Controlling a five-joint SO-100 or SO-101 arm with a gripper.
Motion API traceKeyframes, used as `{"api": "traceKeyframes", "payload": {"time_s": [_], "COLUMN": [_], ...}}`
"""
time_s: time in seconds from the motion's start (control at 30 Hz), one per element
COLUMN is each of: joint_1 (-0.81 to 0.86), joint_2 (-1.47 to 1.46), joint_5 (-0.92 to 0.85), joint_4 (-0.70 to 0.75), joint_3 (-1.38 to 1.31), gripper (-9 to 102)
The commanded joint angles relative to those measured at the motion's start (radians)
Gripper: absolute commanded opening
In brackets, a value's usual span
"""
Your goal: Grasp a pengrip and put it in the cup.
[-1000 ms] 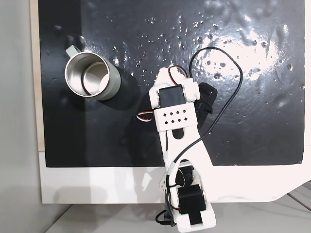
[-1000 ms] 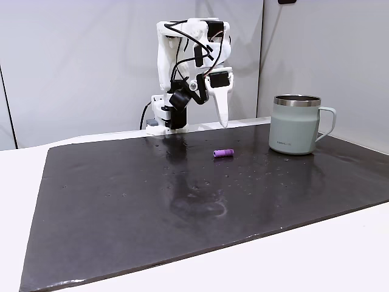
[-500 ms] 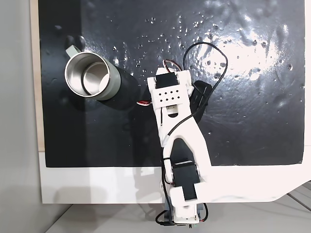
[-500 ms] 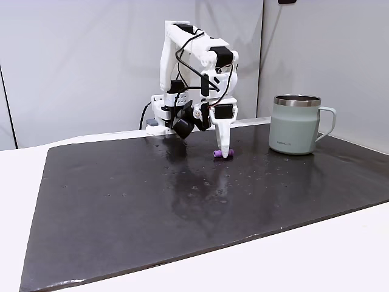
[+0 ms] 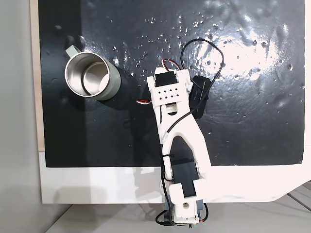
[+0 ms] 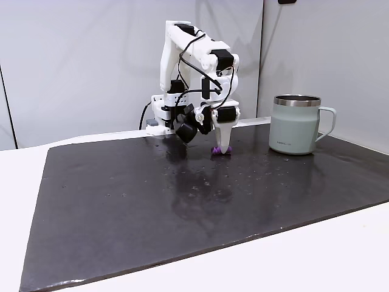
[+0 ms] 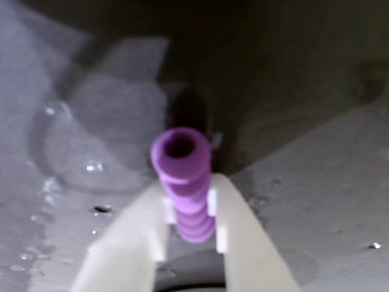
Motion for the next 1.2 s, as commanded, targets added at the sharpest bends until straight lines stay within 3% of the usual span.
{"api": "traceKeyframes", "payload": {"time_s": [0.0, 0.4, 0.63, 1.17], "joint_1": [0.018, -0.005, -0.066, -0.423], "joint_2": [0.043, 0.379, 0.43, 0.155], "joint_5": [-0.014, -0.02, -0.041, -0.187], "joint_4": [-0.005, 0.351, 0.506, 0.471], "joint_3": [-0.066, -0.393, -0.646, -0.969], "gripper": [0, 0, 0, 0]}}
